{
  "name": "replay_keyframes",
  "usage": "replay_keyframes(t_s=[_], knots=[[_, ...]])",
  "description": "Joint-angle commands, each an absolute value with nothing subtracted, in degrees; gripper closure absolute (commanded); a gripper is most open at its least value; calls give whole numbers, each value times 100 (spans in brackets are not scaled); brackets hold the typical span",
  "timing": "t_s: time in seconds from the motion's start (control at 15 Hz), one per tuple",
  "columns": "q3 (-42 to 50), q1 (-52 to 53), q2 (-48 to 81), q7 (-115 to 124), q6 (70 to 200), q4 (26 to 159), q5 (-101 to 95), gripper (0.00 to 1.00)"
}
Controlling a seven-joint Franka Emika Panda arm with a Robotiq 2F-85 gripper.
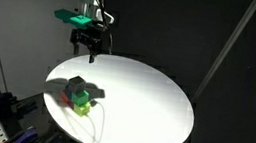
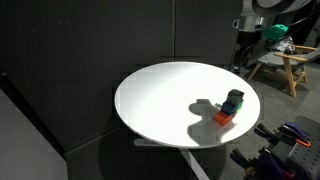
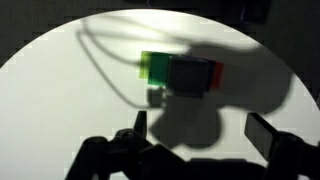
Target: Put the grey building block on the table
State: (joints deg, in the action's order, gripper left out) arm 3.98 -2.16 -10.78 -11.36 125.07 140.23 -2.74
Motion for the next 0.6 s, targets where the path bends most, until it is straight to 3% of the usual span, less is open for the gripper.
replay_keyframes(t_s=[0.0,0.53], knots=[[350,-188,-897,-1166,12735,13981,-347,0],[184,-104,-868,-889,13059,14295,-336,0]])
